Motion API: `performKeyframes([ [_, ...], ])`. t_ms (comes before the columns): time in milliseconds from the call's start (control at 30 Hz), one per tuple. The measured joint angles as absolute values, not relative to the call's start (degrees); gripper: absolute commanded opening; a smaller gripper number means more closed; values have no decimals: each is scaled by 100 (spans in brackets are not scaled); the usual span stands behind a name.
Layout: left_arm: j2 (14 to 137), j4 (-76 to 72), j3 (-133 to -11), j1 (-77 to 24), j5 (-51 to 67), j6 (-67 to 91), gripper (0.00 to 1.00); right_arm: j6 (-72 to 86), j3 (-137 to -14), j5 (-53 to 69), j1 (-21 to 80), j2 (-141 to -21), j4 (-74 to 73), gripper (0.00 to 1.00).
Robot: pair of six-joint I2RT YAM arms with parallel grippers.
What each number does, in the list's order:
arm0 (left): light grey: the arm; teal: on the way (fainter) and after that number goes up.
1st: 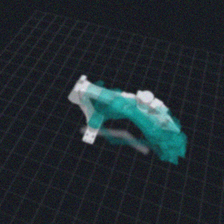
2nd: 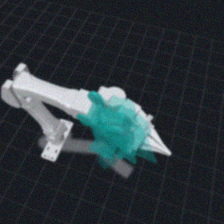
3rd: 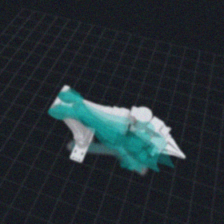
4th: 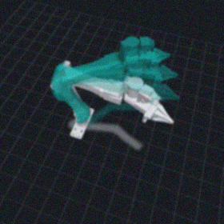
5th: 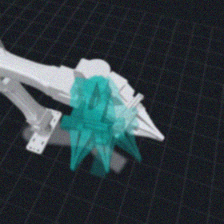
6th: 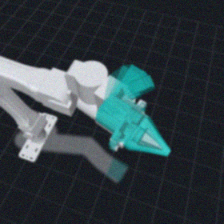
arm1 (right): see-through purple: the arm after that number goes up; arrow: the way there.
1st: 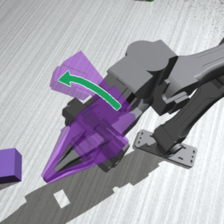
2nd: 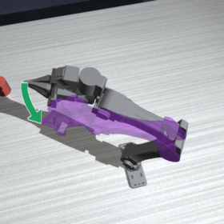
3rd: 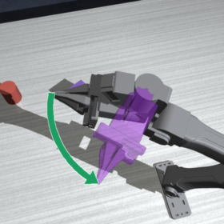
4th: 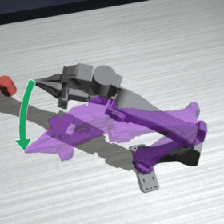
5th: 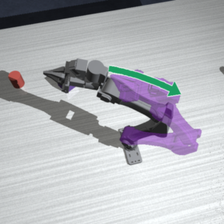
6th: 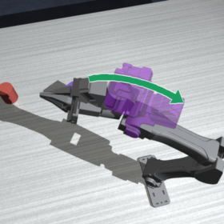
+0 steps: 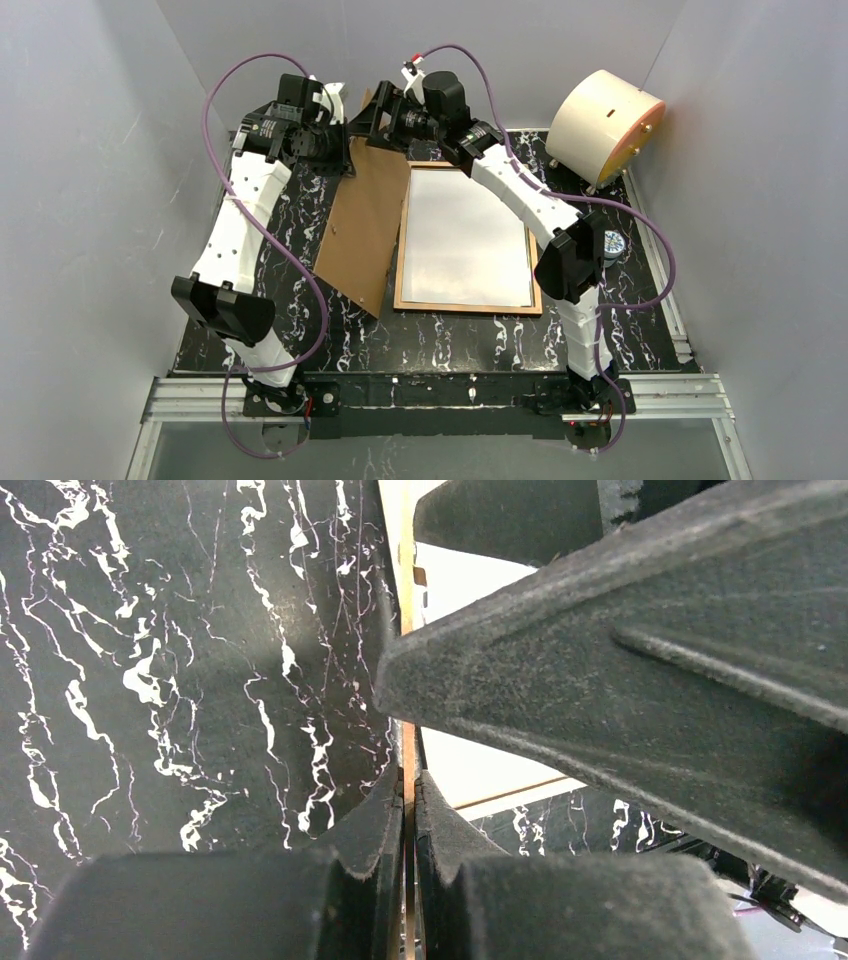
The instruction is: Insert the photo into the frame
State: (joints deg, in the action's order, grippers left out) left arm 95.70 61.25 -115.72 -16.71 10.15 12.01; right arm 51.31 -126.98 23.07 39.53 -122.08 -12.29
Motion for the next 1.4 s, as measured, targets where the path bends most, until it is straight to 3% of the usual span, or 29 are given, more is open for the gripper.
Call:
performKeyframes([
  [33, 9568, 6125, -11570, -1671, 1009, 1201, 0, 5155, -12680, 2309, 3953, -12208, -1197, 16],
  [67, 9555, 6121, -11561, -1671, 991, 1201, 0, 5129, -12650, 2287, 3953, -12208, -1061, 14],
  [300, 9393, 6042, -11478, -1669, 926, 1205, 0, 5275, -12578, 2222, 3946, -12182, -650, 9],
  [533, 9380, 6023, -11478, -1669, 921, 1203, 0, 5266, -12556, 2307, 3946, -12171, -449, 33],
  [1033, 9380, 5983, -11504, -1673, 812, 1258, 0, 4919, -11933, 2508, 3953, -11843, -368, 31],
  [1400, 9384, 5918, -11900, -1671, 628, 1264, 0, 4689, -11622, 2589, 3940, -11395, -362, 60],
])
